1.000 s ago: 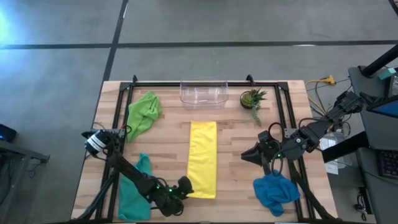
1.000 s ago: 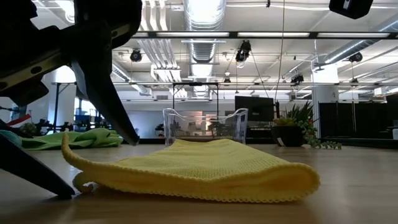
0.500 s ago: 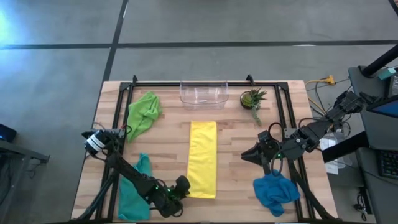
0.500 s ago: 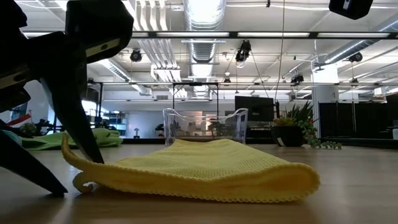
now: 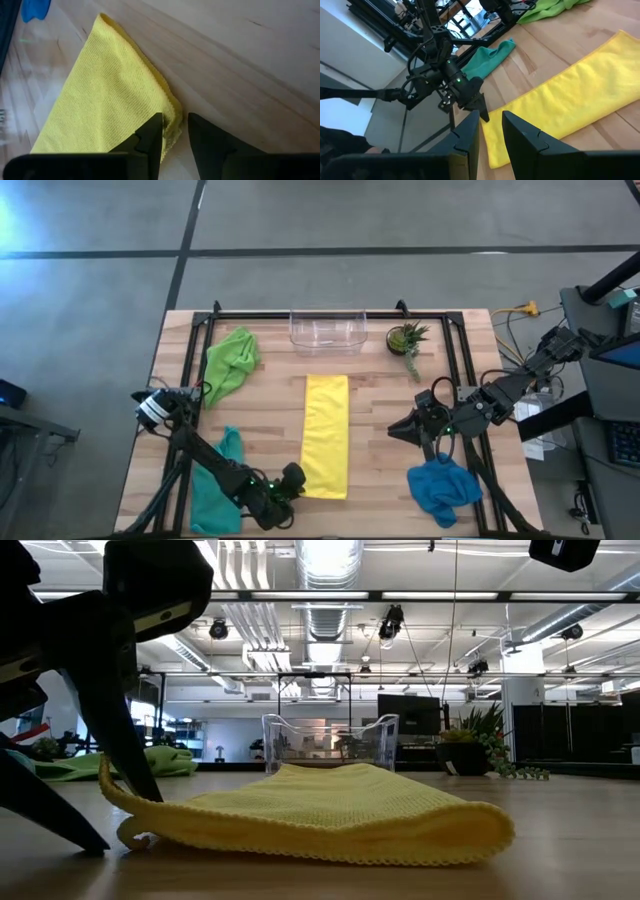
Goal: Fold microfiber towels
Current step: Fold the yellow microfiber towel
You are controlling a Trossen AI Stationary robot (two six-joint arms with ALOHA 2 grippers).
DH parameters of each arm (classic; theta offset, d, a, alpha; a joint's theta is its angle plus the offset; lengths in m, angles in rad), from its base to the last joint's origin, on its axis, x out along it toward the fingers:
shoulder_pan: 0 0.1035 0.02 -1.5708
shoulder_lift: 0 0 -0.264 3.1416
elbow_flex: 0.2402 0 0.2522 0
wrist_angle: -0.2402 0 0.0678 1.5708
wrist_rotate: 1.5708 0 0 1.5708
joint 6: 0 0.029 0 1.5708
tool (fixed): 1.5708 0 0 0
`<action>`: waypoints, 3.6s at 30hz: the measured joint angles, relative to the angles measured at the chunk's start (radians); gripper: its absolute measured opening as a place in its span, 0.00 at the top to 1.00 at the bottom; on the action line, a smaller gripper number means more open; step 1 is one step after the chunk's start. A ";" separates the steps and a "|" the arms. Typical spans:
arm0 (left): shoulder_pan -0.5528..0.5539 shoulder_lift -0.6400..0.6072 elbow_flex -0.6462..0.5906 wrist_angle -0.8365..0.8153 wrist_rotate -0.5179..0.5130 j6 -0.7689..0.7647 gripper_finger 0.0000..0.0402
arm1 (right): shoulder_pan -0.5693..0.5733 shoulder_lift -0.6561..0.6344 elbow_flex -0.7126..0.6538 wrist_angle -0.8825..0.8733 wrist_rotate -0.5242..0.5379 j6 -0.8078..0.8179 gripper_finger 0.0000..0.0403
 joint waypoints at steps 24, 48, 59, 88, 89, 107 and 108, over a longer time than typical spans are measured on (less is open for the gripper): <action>0.008 -0.002 -0.001 -0.004 0.041 -0.047 0.99 | 0.003 0.003 0.000 0.025 -0.001 0.006 0.80; 0.015 -0.039 -0.001 -0.002 0.084 -0.051 1.00 | 0.061 0.898 0.461 0.137 -0.497 -0.704 0.69; 0.021 -0.040 0.000 -0.002 0.087 -0.051 1.00 | 0.060 1.153 0.761 -0.249 -0.265 -0.933 0.60; 0.023 -0.040 0.000 -0.001 0.085 -0.051 1.00 | 0.053 1.163 0.676 -0.231 -0.183 -0.963 0.74; 0.023 -0.040 0.000 -0.001 0.085 -0.051 1.00 | 0.053 1.163 0.676 -0.228 -0.183 -0.963 0.74; 0.024 -0.039 0.000 0.002 0.083 -0.051 1.00 | 0.011 1.164 0.650 -0.199 -0.249 -0.978 0.91; 0.024 -0.040 0.000 0.002 0.083 -0.051 1.00 | 0.011 1.164 0.650 -0.199 -0.253 -0.978 0.93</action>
